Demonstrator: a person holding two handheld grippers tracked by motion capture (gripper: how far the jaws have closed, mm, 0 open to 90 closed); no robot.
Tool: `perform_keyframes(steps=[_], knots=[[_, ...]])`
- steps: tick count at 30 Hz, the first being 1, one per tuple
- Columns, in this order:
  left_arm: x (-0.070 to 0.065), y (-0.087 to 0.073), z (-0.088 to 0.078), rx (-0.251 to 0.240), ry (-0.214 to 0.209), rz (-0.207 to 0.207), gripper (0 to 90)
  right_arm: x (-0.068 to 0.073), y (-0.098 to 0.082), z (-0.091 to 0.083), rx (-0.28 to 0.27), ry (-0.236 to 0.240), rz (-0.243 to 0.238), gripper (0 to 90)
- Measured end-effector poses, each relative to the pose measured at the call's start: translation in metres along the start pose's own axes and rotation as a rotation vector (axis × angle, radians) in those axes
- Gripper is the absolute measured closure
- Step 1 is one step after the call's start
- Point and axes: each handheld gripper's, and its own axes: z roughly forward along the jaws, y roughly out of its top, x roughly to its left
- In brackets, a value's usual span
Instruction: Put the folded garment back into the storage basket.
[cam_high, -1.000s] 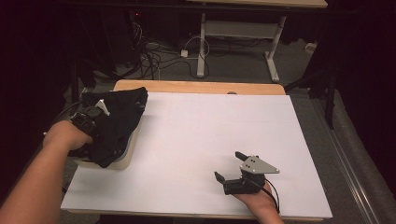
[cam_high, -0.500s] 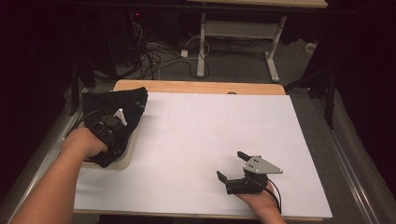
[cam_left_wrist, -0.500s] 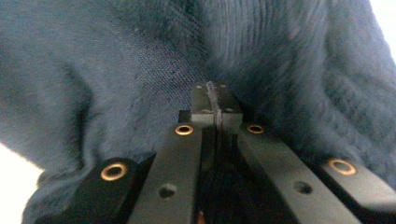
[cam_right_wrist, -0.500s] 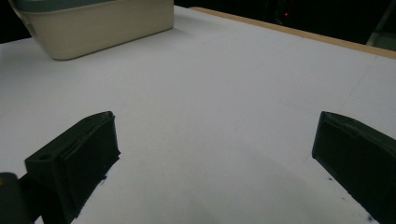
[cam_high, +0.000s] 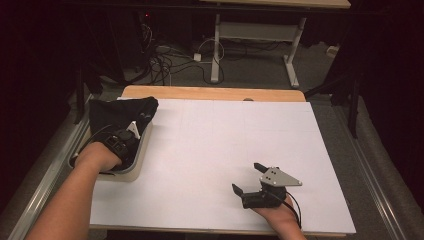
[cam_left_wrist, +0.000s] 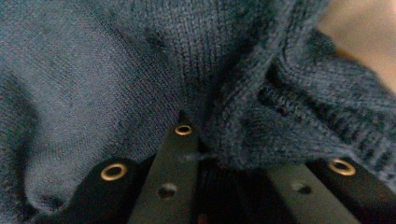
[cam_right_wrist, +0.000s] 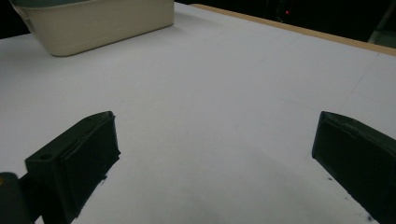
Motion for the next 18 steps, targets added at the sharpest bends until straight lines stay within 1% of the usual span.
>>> perform_keyframes(steps=[2, 8, 9, 10, 11, 12, 13, 14, 15, 16, 17, 18], knots=[[0.0, -0.001, -0.004, -0.011, 0.012, 0.01, 87.0, 0.0, 0.0, 0.0, -0.001, -0.001, -0.001, 1.4], [0.002, -0.004, -0.014, -0.036, 0.021, 0.005, 87.0, -0.003, -0.002, -0.002, 0.001, -0.013, 0.004, 1.3], [0.004, -0.006, -0.019, -0.057, 0.035, -0.003, 87.0, -0.003, -0.003, -0.002, 0.001, -0.015, 0.004, 1.3], [0.005, -0.006, -0.022, -0.067, 0.041, -0.008, 87.1, -0.004, -0.003, -0.003, 0.002, -0.017, 0.004, 1.3], [0.005, -0.006, -0.022, -0.067, 0.041, -0.008, 87.0, -0.004, -0.004, -0.004, 0.004, -0.02, 0.003, 1.3], [0.008, -0.009, -0.026, -0.092, 0.056, -0.015, 87.0, -0.004, -0.004, -0.005, 0.004, -0.021, 0.002, 1.3], [0.008, -0.009, -0.026, -0.092, 0.056, -0.015, 87.0, -0.005, -0.005, -0.006, 0.006, -0.023, 0.002, 1.3], [0.009, -0.009, -0.028, -0.107, 0.063, -0.022, 87.0, -0.005, -0.005, -0.006, 0.006, -0.023, 0.002, 1.3], [0.012, -0.011, -0.031, -0.143, 0.076, -0.043, 87.1, -0.006, -0.006, -0.01, 0.007, -0.03, 0.001, 1.3], [0.012, -0.011, -0.031, -0.143, 0.076, -0.043, 87.1, -0.007, -0.007, -0.011, 0.006, -0.034, 0.0, 1.3], [0.015, -0.011, -0.033, -0.18, 0.08, -0.057, 87.1, -0.008, -0.008, -0.013, 0.006, -0.036, 0.001, 1.2], [0.015, -0.011, -0.033, -0.18, 0.08, -0.057, 87.1, -0.008, -0.008, -0.013, 0.006, -0.036, 0.001, 1.2]])
